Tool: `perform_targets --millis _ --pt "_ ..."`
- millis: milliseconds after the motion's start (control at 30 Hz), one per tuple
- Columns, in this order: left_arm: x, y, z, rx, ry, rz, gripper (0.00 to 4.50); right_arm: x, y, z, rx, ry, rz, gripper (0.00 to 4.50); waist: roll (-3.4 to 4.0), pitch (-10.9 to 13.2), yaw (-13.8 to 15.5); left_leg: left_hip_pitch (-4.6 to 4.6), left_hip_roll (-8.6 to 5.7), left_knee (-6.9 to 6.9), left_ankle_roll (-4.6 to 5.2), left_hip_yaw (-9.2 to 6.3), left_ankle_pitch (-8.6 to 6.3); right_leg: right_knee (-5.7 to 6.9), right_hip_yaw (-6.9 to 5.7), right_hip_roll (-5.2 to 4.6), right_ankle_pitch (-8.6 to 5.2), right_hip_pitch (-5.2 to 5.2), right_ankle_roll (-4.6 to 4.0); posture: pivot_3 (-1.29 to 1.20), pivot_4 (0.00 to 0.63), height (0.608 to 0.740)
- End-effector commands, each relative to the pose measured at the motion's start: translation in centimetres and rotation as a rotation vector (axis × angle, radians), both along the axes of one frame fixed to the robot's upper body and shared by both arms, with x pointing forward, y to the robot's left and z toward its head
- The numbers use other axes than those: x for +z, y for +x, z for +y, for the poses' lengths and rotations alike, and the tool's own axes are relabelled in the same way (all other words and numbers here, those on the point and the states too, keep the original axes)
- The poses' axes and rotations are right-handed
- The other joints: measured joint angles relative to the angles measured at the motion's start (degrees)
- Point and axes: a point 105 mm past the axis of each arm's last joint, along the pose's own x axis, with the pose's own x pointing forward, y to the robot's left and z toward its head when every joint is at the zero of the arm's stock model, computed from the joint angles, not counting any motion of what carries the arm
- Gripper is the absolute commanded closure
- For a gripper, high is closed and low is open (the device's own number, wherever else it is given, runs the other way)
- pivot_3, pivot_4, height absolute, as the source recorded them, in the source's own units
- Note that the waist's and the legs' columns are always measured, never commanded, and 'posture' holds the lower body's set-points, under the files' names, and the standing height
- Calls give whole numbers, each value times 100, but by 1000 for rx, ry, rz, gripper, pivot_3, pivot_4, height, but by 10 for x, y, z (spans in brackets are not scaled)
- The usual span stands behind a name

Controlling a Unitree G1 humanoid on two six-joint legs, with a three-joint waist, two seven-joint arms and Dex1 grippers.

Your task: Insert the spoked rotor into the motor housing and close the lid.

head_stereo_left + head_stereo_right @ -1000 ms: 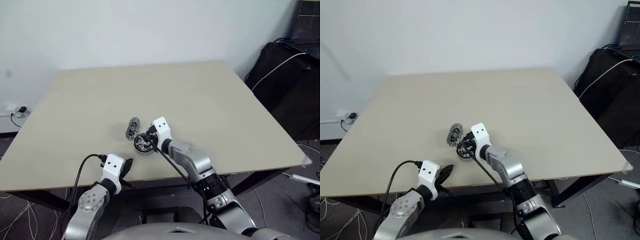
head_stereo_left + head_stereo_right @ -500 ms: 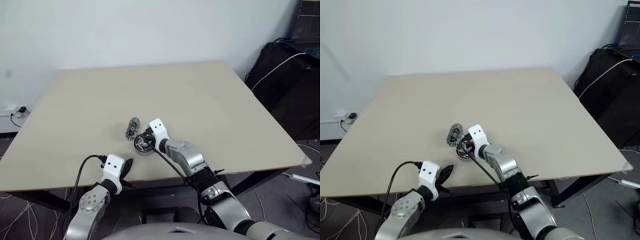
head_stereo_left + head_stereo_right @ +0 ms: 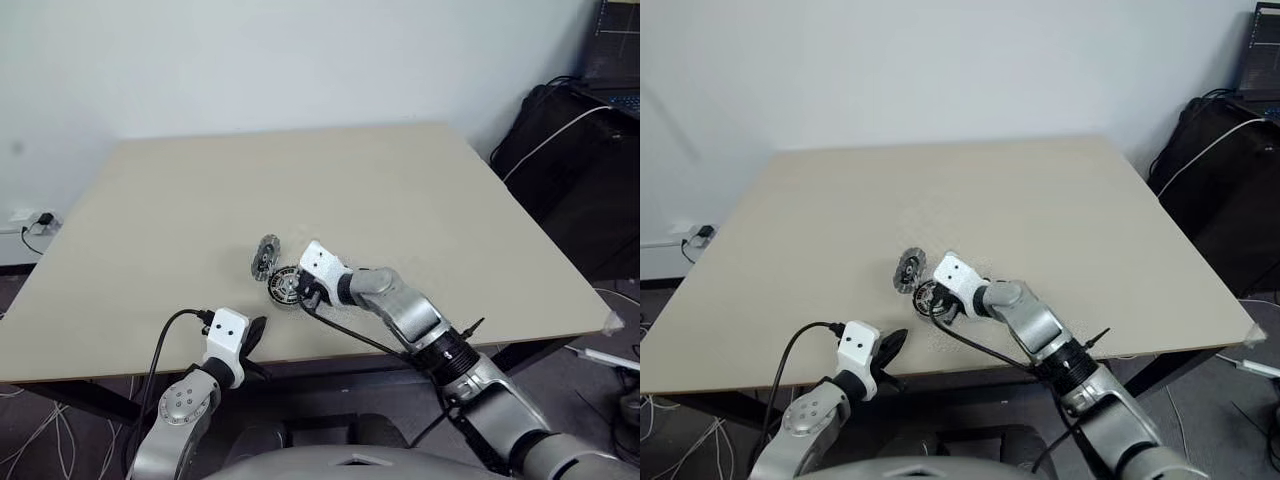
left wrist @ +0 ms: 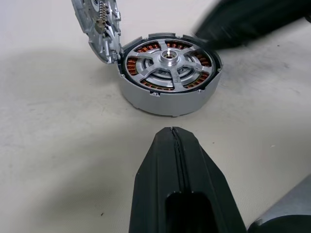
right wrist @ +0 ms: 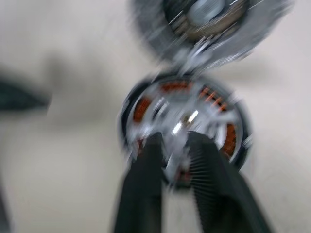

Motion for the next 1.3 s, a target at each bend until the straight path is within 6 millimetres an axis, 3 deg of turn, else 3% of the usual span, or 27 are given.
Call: perform_targets --millis 33,100,500,833,933,1133,1300 --pt "10 5 -4 -10 -11 -51 4500 16 -4 8 166 -73 -112 2570 -7 3 12 0 0 1 0 0 0 -1 -1 -1 0 1 2 0 0 740" --pt "10 5 -4 -7 -13 -51 4500 17 -4 9 206 -103 -130 1940 -14 7 16 0 1 2 0 0 0 -1 -2 -1 -2 2 7 0 0 740" --pt "9 3 -4 21 -24 -52 4500 13 -1 25 304 -159 -148 1940 -39 15 45 0 -3 2 -1 -2 1 -1 -3 0 3 3 1 0 0 740" --pt "8 2 -5 38 -31 -56 4500 -3 7 16 294 -224 -112 1940 -39 15 38 0 -2 2 -3 -3 1 1 -4 3 3 1 0 0 0 740" --pt "9 2 -5 40 -34 -58 4500 -4 9 15 291 -229 -110 2549 -39 15 39 0 -2 1 -3 -3 1 1 -3 3 3 0 0 0 0 740" --pt "9 4 -4 42 -34 -63 4500 -6 12 13 273 -232 -104 4434 -40 14 35 2 -1 2 -8 -3 4 3 -4 3 5 2 1 0 0 740" --pt "10 4 -4 40 -32 -66 4500 -6 13 13 259 -222 -100 4448 -39 14 40 2 -1 3 -16 -6 17 6 -9 9 17 3 -3 0 0 740"
